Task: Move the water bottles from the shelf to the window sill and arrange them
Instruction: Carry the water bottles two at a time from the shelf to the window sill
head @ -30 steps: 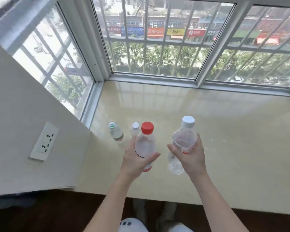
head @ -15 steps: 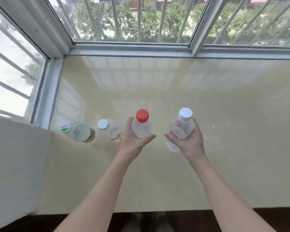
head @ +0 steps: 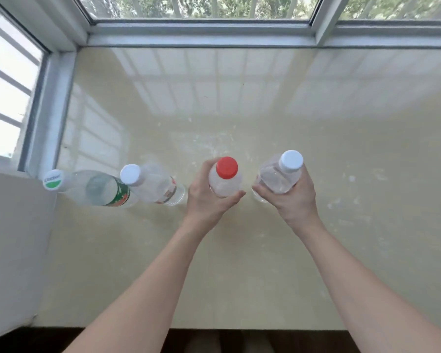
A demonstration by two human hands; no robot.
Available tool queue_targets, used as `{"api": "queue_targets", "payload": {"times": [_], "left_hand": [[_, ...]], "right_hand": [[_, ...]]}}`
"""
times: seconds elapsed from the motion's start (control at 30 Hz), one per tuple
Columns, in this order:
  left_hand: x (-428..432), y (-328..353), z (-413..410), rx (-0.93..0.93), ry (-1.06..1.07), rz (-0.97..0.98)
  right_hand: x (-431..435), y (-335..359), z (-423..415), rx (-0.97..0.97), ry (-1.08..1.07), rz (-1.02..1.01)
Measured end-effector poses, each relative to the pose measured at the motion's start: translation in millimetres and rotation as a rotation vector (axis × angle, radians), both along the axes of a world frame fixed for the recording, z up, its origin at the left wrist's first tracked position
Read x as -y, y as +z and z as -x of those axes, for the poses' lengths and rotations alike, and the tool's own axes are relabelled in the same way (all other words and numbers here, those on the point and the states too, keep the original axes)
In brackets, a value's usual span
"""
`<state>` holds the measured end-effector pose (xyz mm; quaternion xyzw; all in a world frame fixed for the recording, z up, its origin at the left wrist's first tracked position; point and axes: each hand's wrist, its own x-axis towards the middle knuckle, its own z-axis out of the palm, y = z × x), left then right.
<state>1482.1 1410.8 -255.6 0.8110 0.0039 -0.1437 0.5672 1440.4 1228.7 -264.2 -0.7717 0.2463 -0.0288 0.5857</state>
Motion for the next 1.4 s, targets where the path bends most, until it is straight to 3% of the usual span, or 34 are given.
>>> {"api": "queue_targets", "payload": {"times": [0.9,1.03,1.17,1.27,1.4], "left_hand": [[-3,-44,10,-0.038,-0.009,-0.195],[-5,-33,22,-0.126,-0.041,-0.380],[-10,-8,51,-0.218,-0.216,-0.742],[-8,24,73,-0.099,-0.296,-0.917],[-3,82,93,0.072,-0.264,-0.992]], "right_hand": [[22,-17,14,-0.110,0.076,0.095],[39,-12,21,-0.271,0.237,0.290],[55,19,37,-0.556,0.505,0.725],[62,52,49,-0.510,0.569,0.894],[66,107,59,-0.362,0.548,1.005]]}}
